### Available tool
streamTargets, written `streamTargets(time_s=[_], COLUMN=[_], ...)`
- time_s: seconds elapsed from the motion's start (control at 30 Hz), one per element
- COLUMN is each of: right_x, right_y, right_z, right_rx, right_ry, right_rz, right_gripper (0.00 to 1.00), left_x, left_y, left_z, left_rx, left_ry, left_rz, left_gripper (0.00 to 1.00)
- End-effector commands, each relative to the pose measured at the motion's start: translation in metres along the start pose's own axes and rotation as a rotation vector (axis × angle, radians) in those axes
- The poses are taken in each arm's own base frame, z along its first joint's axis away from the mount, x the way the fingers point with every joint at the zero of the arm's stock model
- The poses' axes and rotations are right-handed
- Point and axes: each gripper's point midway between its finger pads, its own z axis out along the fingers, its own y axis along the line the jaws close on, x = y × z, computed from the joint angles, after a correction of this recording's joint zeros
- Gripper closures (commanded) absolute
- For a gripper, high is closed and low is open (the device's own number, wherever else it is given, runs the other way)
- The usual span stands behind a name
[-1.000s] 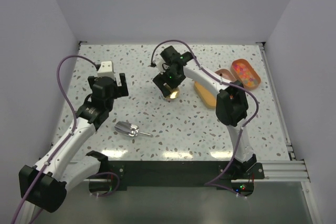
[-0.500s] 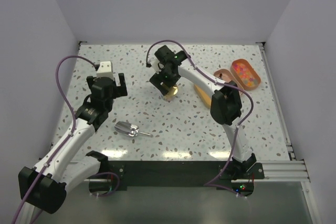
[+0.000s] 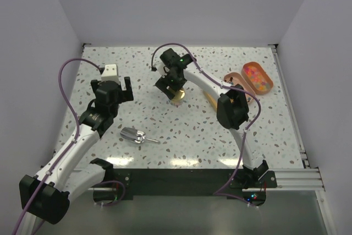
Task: Pack the candies
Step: Close the bottle lid on the packing bottle.
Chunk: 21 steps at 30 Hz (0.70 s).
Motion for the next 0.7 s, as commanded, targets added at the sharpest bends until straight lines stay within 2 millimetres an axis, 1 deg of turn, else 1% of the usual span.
streamTargets(time_s=[0.0,0.2,0.3,0.4,0.53,0.67], right_x=[-0.012,-0.012,-0.012,-0.014,-0.019,-0.023], right_y=[-0.003,-0.003,-0.003,-0.004,-0.005,-0.005], right_z=[-0.001,0.003,0.005,0.001,-0.007,-0.011], right_rx=[0.018,0.019,0.017,0.02,0.025,0.03], right_ry=[-0.029,-0.027,-0.024,-0.033,-0.06,-0.078], right_rz=[-0.024,-0.032,-0.032,-0.03,-0.027,-0.015], right_gripper=[0.3,0.24,0.18,0.13,0.01,0.01], left_x=[-0.01,-0.009,-0.009,-0.008,-0.008,-0.007], left_y=[0.0,-0.001,-0.002,-0.002,-0.003,-0.005], left_z=[0.002,0.002,0.002,0.002,0.002,0.003], left_rx=[-0.001,0.008,0.012,0.013,0.019,0.026], left_ry=[-0.047,-0.045,-0.045,-0.042,-0.041,-0.037], left_rz=[-0.009,-0.008,-0.006,-0.004,-0.002,0.001], left_gripper=[0.0,0.0,0.0,0.0,0.0,0.0])
